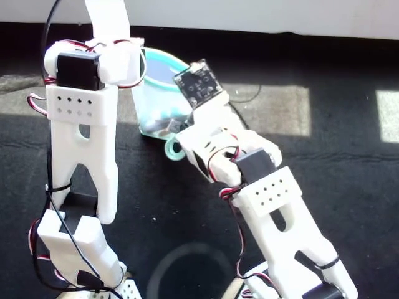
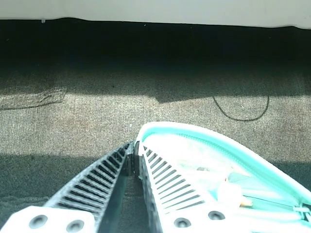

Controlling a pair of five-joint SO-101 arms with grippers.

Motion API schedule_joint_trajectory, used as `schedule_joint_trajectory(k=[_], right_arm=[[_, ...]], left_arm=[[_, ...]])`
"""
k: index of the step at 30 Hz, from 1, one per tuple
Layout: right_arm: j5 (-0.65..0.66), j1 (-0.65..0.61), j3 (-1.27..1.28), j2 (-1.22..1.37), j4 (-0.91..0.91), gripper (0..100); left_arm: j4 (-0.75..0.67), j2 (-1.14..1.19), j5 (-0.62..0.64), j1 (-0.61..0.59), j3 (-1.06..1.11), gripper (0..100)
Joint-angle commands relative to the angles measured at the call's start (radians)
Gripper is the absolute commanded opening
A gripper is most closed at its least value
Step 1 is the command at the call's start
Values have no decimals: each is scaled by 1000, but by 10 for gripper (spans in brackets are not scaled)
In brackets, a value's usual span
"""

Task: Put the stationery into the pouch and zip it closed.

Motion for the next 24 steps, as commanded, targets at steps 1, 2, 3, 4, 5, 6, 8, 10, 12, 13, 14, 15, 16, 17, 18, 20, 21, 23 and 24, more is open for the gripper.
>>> schedule_joint_trajectory(k=[1,2,3,4,5,6,8,10,12,13,14,15,16,17,18,20,21,23,24], right_arm=[[-40,-2,-12,-12,-18,156],[-49,-2,-12,-12,-18,156],[-61,-2,-12,-12,-18,156],[-74,-2,-12,-12,-18,156],[-91,-2,-12,-10,-18,156],[-110,-2,-12,-10,-19,156],[-164,-2,-12,-1,-22,156],[-219,-2,-2,1,-56,156],[-253,-2,-2,1,-85,156],[-259,-2,-2,1,-96,156],[-259,-2,-2,1,-105,156],[-261,-1,-2,1,-111,156],[-261,4,-2,1,-117,155],[-261,19,-4,1,-117,146],[-261,31,-7,1,-117,128],[-261,64,-8,1,-117,78],[-261,81,-8,-1,-117,57],[-261,97,-5,-5,-117,54],[-261,101,-2,-10,-114,59]], left_arm=[[28,81,6,-1,21,10],[28,81,6,-1,21,10],[28,81,6,-1,21,10],[28,81,6,-1,21,10],[28,81,6,-1,21,10],[28,81,6,-1,21,10],[28,81,6,-1,21,10],[28,81,6,-1,21,10],[28,81,6,-1,21,10],[28,81,6,-1,21,10],[28,81,6,-1,21,10],[28,81,6,-1,21,10],[28,81,6,-1,21,10],[28,81,6,-1,21,10],[28,81,6,-1,21,10],[28,81,6,-1,21,10],[28,81,6,-1,21,10],[28,81,6,1,21,10],[26,81,6,2,21,10]])
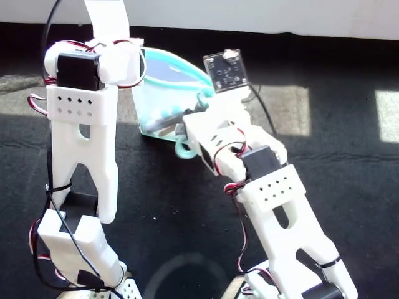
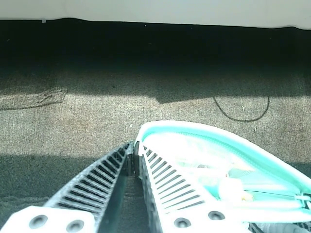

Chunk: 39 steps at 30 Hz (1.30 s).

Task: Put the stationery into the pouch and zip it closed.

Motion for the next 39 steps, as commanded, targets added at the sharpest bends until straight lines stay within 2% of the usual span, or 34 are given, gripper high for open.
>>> schedule_joint_trajectory(k=[1,5,11,19,26,29,33,39], right_arm=[[-11,36,-8,-13,-21,66],[-11,35,-10,-13,-21,101],[-14,33,-16,-12,-27,102],[-258,38,-42,-5,-24,105],[-259,36,-42,-15,-8,105],[-209,33,-44,-41,51,105],[-232,36,-44,-61,71,108],[-238,36,-44,-5,71,174]], left_arm=[[26,81,6,2,21,10],[23,81,6,4,21,10],[21,81,6,2,21,10],[21,81,6,2,21,10],[21,102,6,1,15,10],[21,148,6,1,13,10],[18,191,9,-1,12,9],[14,197,11,-1,-27,9]])
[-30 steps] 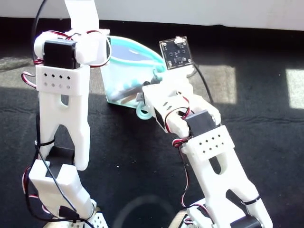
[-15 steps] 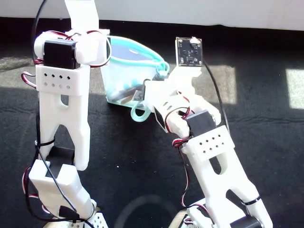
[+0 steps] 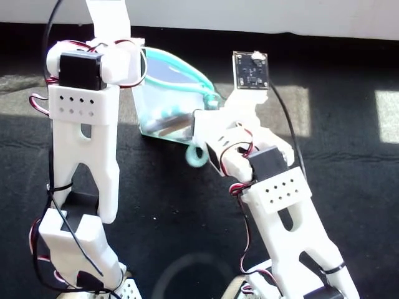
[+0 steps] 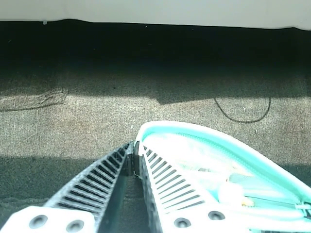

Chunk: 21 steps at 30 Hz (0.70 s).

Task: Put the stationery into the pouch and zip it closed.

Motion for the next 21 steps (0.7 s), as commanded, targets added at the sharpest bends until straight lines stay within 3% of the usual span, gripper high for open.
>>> schedule_joint_trajectory(k=[1,11,14,17,21], right_arm=[[-5,16,-44,21,2,174],[3,18,-39,45,-70,173],[120,15,-41,45,-97,173],[238,13,-42,45,-102,109],[292,13,-36,45,-102,6]], left_arm=[[20,139,11,-1,-13,9],[21,142,11,-1,-27,9],[21,137,11,-1,-27,9],[29,136,11,-1,-31,9],[32,134,11,4,-31,9]])
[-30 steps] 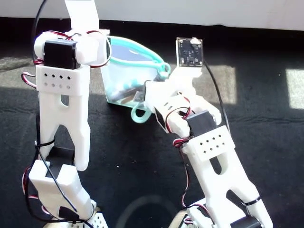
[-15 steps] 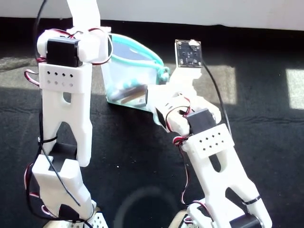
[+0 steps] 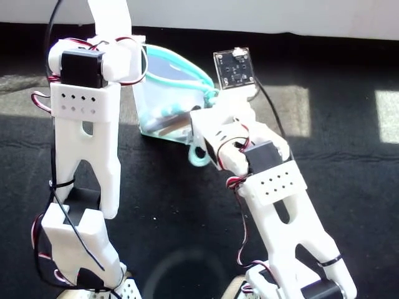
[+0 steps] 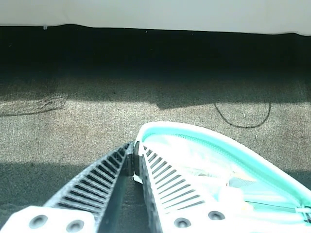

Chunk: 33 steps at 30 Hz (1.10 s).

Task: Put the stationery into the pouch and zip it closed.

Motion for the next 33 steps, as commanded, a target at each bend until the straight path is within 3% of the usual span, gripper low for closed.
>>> schedule_joint_trajectory(k=[1,8,12,15,18,22,33], right_arm=[[38,5,-35,-2,-18,16],[34,5,-39,-12,13,98],[-71,10,-35,-2,28,132],[-75,10,-35,1,24,131],[-75,10,-35,1,22,119],[-71,12,-36,-4,22,5],[149,12,-117,-148,124,6]], left_arm=[[32,105,11,4,19,9],[34,105,11,-1,19,9],[34,105,11,1,19,9],[34,105,11,1,19,9],[34,105,11,-1,19,9],[34,105,11,-1,19,9],[60,102,11,5,-44,9]])
